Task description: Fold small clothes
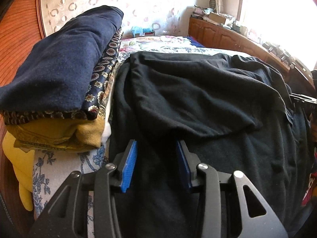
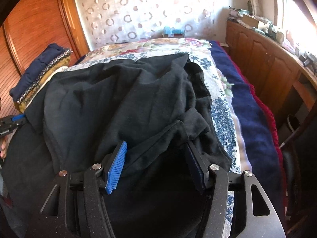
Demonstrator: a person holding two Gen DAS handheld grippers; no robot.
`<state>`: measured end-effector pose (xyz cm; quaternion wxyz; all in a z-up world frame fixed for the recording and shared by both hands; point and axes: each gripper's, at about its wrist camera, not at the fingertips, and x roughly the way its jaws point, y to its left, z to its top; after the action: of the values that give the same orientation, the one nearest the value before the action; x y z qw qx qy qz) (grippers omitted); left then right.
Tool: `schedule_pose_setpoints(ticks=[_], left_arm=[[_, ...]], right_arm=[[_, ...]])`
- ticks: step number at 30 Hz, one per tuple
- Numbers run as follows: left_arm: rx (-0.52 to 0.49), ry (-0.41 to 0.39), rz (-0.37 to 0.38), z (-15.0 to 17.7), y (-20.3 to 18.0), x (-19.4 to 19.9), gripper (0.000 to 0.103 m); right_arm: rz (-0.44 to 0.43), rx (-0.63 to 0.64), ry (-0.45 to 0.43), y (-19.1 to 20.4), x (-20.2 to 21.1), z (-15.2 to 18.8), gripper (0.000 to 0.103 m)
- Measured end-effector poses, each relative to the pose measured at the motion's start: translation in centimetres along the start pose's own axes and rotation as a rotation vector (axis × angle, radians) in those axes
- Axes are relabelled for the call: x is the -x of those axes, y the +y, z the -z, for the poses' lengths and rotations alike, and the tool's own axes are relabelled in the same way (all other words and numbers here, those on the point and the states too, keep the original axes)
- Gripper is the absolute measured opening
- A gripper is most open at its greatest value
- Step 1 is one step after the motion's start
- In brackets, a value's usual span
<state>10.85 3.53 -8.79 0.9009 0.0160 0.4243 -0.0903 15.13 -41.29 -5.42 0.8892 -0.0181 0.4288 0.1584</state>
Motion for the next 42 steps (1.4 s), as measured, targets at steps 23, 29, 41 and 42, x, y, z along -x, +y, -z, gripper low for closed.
schedule_pose_setpoints(ticks=[23, 29, 41, 42], left_arm=[[0.115, -0.004, 0.079, -3.0, 2.0, -0.6, 0.046], [0.083, 0.02, 0.061, -3.1, 1.4, -1.8, 0.025], [0.067, -0.193, 0.06, -3.9, 0.6, 5.0, 0.005], [0.067, -0.211, 0.061, -3.9, 0.5, 5.8, 0.005]], right_arm=[[0.056, -0.107, -0.03, -2.8, 0.6, -1.6, 0.06], [0.063, -0.12, -0.009, -3.4, -0.3, -2.1, 0.038], [0.036, -0.03, -0.169, -1.6, 3.8, -2.6, 0.007], [0.042, -0.026, -0.184, -1.5, 4.4, -2.7, 0.007]])
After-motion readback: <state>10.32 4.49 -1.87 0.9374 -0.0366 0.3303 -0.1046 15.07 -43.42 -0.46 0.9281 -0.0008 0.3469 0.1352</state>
